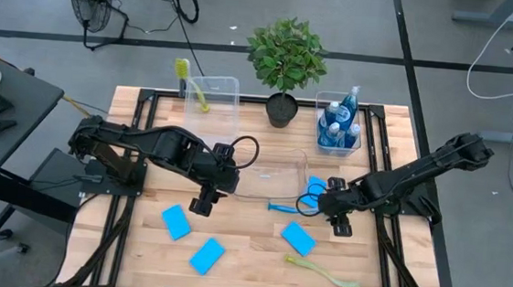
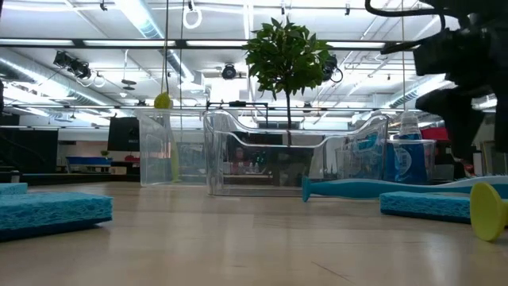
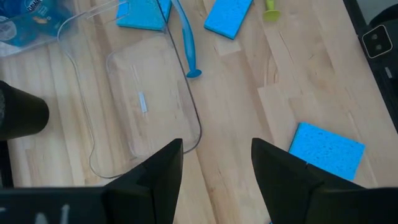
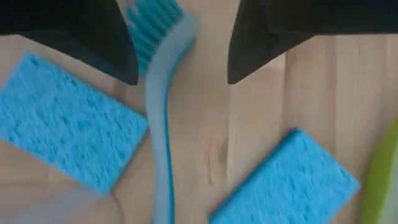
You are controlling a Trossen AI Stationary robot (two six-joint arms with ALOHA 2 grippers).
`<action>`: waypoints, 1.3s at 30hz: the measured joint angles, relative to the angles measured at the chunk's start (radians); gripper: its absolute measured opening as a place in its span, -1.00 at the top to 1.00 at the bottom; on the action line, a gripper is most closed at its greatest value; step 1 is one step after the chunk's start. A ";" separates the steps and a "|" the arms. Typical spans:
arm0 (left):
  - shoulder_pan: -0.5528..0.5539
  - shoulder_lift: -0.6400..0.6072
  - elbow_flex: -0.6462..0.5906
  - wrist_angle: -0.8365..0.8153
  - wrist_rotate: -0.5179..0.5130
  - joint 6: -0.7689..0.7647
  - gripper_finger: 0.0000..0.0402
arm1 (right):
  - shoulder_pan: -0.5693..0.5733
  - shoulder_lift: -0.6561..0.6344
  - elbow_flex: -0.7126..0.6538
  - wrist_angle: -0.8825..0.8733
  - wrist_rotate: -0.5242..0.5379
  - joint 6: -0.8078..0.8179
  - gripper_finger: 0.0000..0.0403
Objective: Pick & Place Kitchen Sink Supplies
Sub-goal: Put the blue dishwashing brush into the white bin
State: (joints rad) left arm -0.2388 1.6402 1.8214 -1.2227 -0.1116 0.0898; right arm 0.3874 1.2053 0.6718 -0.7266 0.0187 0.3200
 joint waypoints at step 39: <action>0.000 0.000 0.000 0.000 -0.053 0.000 0.02 | -0.045 0.142 -0.128 0.233 0.043 0.012 -0.12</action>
State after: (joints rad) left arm -0.2386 1.6398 1.8217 -1.2228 -0.1642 0.0894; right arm 0.3424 1.3476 0.5442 -0.4934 0.0618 0.3317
